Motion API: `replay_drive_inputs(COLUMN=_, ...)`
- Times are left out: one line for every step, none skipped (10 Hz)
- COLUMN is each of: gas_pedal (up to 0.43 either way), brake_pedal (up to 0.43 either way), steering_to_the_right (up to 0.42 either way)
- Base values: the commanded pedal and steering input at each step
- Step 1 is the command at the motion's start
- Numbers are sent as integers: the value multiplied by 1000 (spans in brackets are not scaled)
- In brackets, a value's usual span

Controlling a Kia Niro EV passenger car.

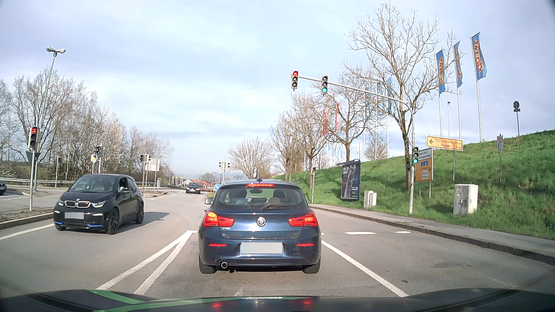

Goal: Follow the waypoints while adhering to traffic rules and regulations

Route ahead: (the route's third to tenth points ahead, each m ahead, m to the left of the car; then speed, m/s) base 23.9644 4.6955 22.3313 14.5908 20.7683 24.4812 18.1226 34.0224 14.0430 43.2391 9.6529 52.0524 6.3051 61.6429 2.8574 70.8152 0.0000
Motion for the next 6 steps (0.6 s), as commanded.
replay_drive_inputs(gas_pedal=0, brake_pedal=409, steering_to_the_right=-75)
replay_drive_inputs(gas_pedal=0, brake_pedal=409, steering_to_the_right=-75)
replay_drive_inputs(gas_pedal=0, brake_pedal=409, steering_to_the_right=-75)
replay_drive_inputs(gas_pedal=0, brake_pedal=409, steering_to_the_right=-75)
replay_drive_inputs(gas_pedal=0, brake_pedal=409, steering_to_the_right=-75)
replay_drive_inputs(gas_pedal=0, brake_pedal=409, steering_to_the_right=-75)
